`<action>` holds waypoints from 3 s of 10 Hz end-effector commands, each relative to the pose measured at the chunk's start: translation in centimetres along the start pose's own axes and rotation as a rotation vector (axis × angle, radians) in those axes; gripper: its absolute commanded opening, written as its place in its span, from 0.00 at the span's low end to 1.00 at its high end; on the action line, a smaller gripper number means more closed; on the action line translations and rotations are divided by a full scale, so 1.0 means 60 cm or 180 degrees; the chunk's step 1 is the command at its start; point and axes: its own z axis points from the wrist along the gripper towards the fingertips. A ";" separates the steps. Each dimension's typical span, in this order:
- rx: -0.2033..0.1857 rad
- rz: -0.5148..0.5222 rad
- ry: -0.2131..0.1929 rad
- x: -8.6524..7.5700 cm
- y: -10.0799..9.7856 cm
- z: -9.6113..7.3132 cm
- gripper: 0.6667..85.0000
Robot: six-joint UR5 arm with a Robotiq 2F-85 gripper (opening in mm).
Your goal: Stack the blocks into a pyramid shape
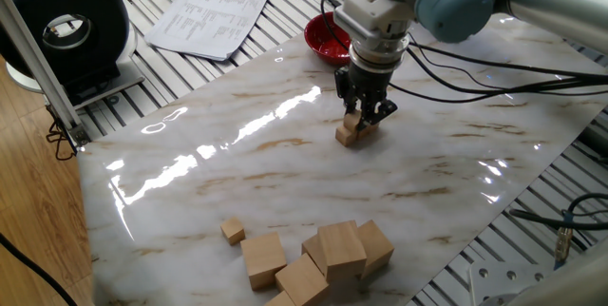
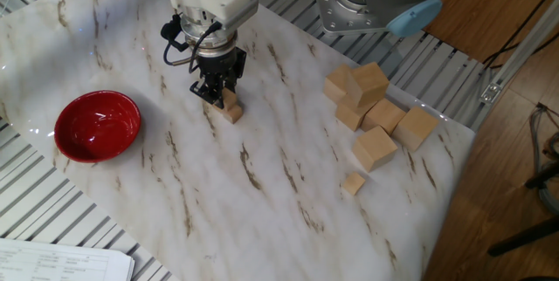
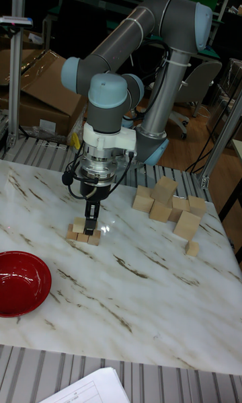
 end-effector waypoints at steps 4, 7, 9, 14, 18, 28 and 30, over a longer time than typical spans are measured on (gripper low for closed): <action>0.0026 0.0203 -0.0006 -0.001 -0.004 -0.001 0.00; -0.0010 0.0228 -0.0033 -0.005 0.001 -0.001 0.00; -0.0063 0.0248 -0.0026 -0.004 0.008 -0.001 0.00; -0.0067 0.0267 0.0004 0.000 0.008 0.000 0.00; 0.0007 0.0310 0.0014 0.002 -0.003 0.000 0.00; 0.0103 0.0426 -0.0078 -0.011 -0.017 0.000 0.02; 0.0060 0.0435 -0.0075 -0.011 -0.011 0.001 0.03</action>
